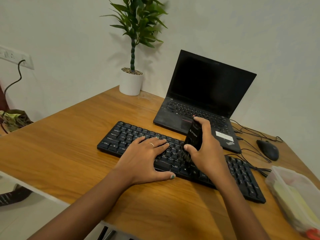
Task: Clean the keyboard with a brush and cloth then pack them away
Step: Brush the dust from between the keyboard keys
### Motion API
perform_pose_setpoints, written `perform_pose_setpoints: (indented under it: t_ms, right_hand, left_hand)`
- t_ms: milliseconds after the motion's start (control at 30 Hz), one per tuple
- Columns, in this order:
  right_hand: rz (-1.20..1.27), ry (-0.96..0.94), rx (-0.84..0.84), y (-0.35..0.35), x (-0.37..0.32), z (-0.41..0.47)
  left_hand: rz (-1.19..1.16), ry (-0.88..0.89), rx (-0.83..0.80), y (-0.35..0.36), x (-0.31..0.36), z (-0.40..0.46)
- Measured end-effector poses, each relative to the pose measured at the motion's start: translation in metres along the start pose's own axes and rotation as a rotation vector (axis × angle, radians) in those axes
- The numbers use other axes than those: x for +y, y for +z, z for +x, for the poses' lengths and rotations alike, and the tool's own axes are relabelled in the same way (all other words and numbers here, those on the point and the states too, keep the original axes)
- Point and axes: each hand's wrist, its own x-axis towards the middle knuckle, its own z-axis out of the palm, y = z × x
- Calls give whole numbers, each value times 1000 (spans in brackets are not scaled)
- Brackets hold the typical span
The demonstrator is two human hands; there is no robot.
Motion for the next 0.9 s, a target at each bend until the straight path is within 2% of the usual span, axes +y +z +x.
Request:
perform_pose_setpoints:
  t_ms: [133,300,467,667,800,900]
  right_hand:
    - [-25,-21,-209,-13,-5,-2]
    - [-27,-36,-55,-3,-5,2]
    - [75,11,-215,-14,-3,-2]
    - [57,21,-43,1,-1,2]
    - [56,9,-201,-11,-1,1]
    - [28,-14,-142,-5,-3,5]
  left_hand:
    - [-14,5,6,1,-1,0]
    - [-2,3,14,1,-2,0]
    - [-9,4,5,0,-1,0]
    - [-1,3,2,1,-1,0]
    - [6,6,-3,1,-2,1]
    - [4,7,8,1,-2,0]
